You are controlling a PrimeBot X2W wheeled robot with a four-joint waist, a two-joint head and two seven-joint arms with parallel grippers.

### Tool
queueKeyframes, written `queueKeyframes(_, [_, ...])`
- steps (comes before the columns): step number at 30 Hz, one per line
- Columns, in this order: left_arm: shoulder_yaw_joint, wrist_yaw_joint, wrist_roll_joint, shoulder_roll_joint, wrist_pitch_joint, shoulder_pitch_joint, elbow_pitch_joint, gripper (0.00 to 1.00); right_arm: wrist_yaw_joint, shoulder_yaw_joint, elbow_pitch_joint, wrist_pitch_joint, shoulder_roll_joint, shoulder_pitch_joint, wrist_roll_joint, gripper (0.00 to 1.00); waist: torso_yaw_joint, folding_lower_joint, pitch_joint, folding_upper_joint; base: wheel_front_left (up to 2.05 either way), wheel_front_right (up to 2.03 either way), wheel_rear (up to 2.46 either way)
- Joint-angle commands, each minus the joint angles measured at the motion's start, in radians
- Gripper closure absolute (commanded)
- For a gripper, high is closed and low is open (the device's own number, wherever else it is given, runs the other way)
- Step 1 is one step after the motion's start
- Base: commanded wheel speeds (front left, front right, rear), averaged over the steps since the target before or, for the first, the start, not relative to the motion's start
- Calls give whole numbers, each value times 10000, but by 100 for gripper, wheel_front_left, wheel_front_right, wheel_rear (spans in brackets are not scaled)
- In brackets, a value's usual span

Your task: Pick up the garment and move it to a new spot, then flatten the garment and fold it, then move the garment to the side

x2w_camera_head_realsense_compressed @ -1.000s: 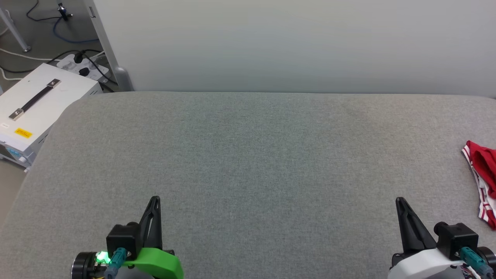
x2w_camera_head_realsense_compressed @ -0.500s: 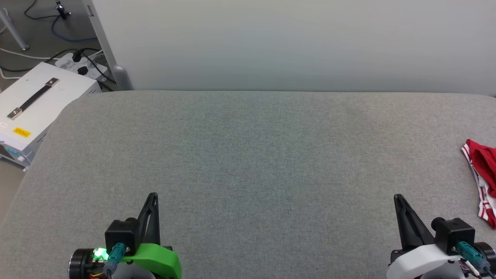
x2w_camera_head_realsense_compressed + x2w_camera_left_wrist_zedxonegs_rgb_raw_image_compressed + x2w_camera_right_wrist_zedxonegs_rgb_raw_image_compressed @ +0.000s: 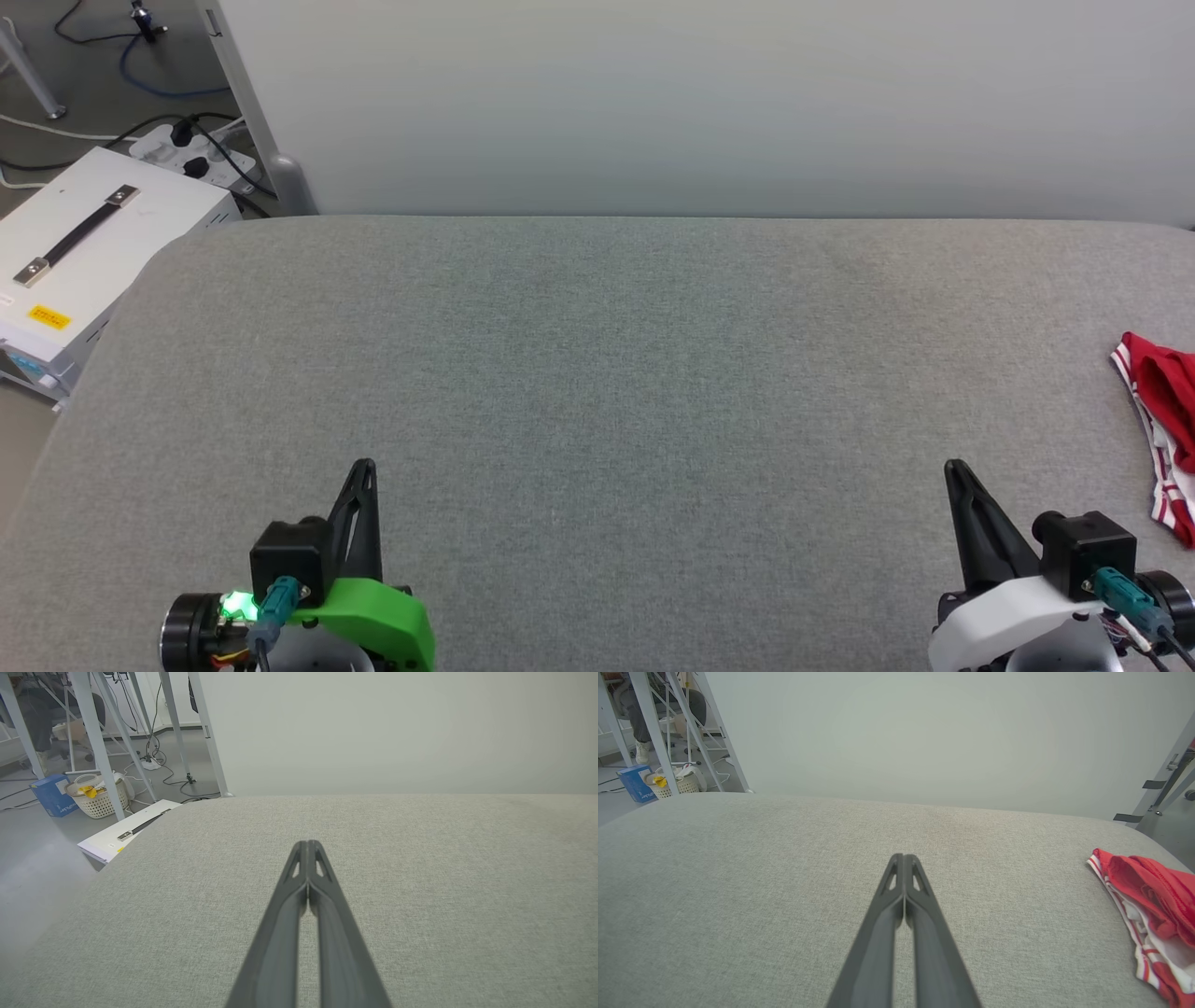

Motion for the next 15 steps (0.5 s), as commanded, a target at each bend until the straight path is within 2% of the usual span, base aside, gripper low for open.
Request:
queueKeyframes(1, [29, 39, 108, -44, 81, -237, -47, 100, -4, 21, -78, 86, -1, -218, -136, 100, -3, 0, 5, 34, 0, 0, 0])
queueKeyframes(15, [106, 65, 215, -69, 362, -320, -185, 100, -5, 56, -139, 369, 0, -373, -295, 100, -38, 0, 50, 41, 0, 0, 0])
